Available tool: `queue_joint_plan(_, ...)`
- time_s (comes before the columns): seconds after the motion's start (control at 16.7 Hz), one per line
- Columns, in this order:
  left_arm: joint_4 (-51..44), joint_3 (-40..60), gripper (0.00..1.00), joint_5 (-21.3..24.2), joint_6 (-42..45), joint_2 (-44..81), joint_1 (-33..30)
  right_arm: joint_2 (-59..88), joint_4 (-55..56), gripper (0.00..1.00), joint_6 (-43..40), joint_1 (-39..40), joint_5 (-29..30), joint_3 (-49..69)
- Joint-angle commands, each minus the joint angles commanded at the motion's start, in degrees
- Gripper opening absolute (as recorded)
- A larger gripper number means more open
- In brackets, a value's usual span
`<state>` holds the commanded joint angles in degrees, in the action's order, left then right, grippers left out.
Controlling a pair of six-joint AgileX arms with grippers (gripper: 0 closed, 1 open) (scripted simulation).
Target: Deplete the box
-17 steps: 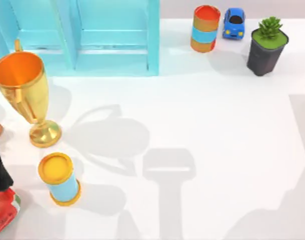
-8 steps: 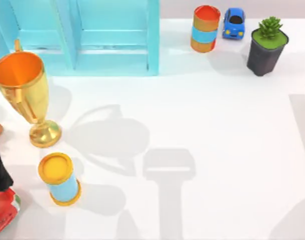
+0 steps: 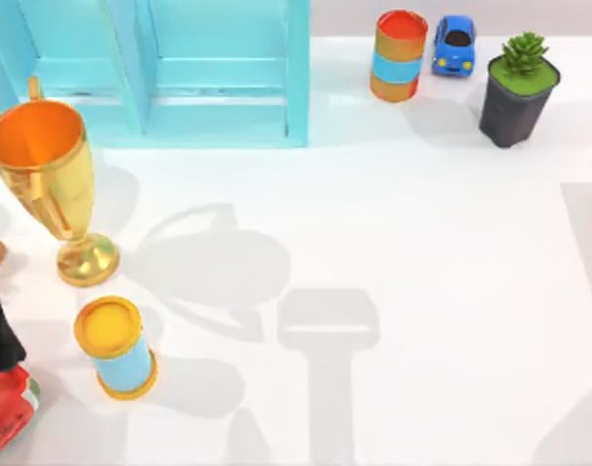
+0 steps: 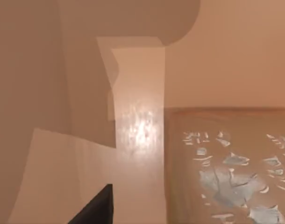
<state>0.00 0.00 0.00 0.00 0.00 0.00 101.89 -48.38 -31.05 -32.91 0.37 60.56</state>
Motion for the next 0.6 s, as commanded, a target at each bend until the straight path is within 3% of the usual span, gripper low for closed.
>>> queue_joint_plan(0.6, 0.0, 0.0, 1.0, 0.0, 0.0, 0.0, 0.0, 0.0, 0.0, 0.02, 0.0, 0.0, 0.0, 0.0)
